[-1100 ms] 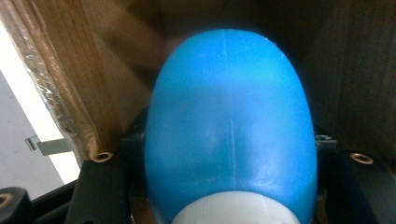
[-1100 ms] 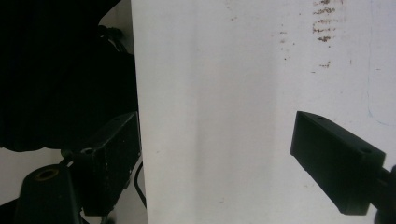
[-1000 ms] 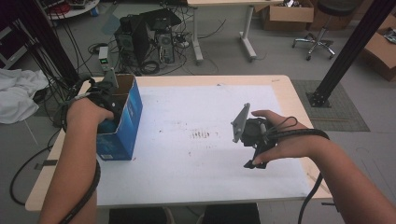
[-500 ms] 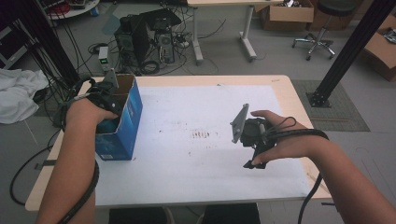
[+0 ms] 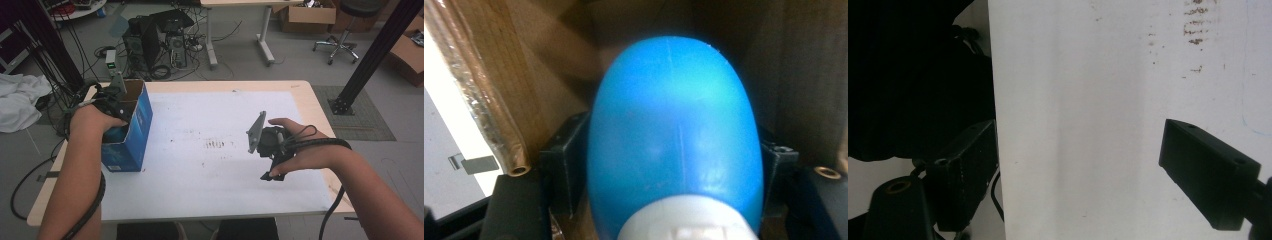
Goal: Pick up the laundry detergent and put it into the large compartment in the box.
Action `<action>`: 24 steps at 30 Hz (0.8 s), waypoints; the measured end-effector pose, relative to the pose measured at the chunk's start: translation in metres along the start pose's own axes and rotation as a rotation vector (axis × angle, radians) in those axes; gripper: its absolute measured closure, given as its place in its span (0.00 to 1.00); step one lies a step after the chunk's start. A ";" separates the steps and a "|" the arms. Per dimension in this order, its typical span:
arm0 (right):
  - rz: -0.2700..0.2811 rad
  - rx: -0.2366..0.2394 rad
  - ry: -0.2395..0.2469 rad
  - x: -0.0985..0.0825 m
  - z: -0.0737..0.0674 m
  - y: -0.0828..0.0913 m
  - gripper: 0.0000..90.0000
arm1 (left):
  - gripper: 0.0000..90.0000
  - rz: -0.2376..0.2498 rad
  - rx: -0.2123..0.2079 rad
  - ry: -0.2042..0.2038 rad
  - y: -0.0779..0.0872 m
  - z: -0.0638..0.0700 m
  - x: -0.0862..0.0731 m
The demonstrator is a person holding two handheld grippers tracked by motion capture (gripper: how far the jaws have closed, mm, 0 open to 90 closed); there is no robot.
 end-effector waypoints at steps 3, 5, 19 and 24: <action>0.000 -0.001 0.001 0.000 0.000 0.000 0.18 | 0.35 0.005 0.000 0.001 0.005 0.000 -0.001; 0.002 -0.001 0.001 0.000 0.000 0.001 0.18 | 0.35 0.011 0.004 -0.003 0.008 -0.002 -0.001; -0.004 -0.003 0.004 0.001 -0.001 0.004 0.18 | 0.21 0.013 0.004 -0.009 0.028 -0.007 -0.005; -0.008 -0.004 0.004 0.002 -0.001 0.004 0.18 | 0.20 0.032 0.014 -0.013 0.040 -0.013 -0.007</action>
Point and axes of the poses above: each handheld gripper's, and its own axes: y roughly backward along the jaws, x roughly out of its top, z roughly to its right, the point moved 4 cm from there along -y, roughly forward along the jaws, and after that the axes turned 12 degrees about x, right-handed, at the moved point
